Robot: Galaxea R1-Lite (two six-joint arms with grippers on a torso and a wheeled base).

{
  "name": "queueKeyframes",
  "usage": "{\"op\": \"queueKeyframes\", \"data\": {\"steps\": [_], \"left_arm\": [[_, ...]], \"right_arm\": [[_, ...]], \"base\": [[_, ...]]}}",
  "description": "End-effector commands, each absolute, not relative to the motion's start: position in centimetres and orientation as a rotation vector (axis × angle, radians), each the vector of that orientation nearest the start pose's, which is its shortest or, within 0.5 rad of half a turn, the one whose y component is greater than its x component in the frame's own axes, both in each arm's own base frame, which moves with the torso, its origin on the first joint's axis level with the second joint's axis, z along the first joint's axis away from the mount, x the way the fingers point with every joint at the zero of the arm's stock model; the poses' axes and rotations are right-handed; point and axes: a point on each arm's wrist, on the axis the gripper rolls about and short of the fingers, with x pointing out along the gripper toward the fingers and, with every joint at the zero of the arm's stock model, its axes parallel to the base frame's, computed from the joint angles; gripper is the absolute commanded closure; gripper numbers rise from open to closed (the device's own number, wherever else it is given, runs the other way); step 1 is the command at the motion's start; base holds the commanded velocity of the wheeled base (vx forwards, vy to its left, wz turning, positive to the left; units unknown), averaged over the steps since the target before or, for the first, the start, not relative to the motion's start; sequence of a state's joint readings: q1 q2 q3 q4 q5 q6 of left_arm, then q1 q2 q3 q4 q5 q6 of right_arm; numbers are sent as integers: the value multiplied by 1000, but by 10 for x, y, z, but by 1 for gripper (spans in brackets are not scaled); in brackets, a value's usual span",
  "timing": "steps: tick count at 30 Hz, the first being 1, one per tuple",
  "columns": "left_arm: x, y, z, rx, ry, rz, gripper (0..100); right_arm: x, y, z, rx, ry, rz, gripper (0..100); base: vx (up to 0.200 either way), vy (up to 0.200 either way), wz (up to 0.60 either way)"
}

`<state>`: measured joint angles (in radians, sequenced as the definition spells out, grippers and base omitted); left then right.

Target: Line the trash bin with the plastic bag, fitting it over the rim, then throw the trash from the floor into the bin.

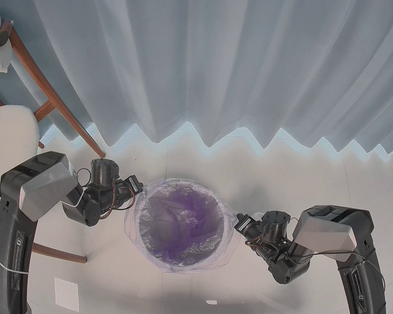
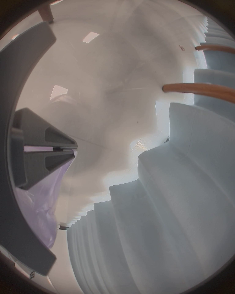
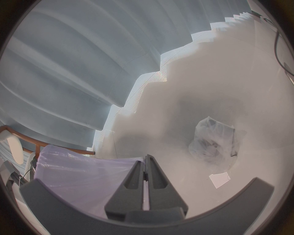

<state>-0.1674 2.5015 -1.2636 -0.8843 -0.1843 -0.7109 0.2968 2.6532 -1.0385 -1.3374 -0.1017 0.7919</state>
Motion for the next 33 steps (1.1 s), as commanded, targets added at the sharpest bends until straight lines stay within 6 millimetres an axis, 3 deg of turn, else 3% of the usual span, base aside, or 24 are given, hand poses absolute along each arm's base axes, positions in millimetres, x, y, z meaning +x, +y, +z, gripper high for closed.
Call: {"op": "queueKeyframes", "data": {"steps": [1, 7, 8, 10, 11, 17, 20, 24, 30, 33], "left_arm": [[464, -77, -16, -702, 473, -158, 100], [463, -81, -15, -700, 468, -151, 100], [463, -81, -15, -700, 468, -151, 0], [460, -85, -13, -697, 474, -161, 0], [459, -87, -11, -697, 474, -166, 0], [454, -90, 24, -733, 410, -191, 0], [442, -85, 49, -759, 385, -192, 0], [421, -77, 66, -761, 387, -179, 0], [373, -60, 108, -770, 320, -185, 0], [333, -54, 135, -772, 266, -206, 0]], "right_arm": [[414, 125, -72, 723, 341, 71, 100], [414, 125, -72, 720, 341, 73, 100], [414, 125, -72, 720, 341, 73, 100], [413, 125, -72, 719, 344, 71, 100], [413, 125, -72, 719, 344, 71, 0], [411, 113, -51, 751, 299, 30, 0], [402, 106, -39, 771, 305, 11, 0], [387, 94, -30, 786, 317, -20, 0], [355, 74, -9, 798, 293, -45, 0], [320, 66, 10, 797, 295, -50, 0]], "base": [[0, 0, 0], [0, 0, 0], [0, 0, 0], [0, 0, 0], [0, 0, 0], [0, 0, 0], [0, 0, 0], [0, 0, 0], [0, 0, 0], [0, 0, 0]]}}
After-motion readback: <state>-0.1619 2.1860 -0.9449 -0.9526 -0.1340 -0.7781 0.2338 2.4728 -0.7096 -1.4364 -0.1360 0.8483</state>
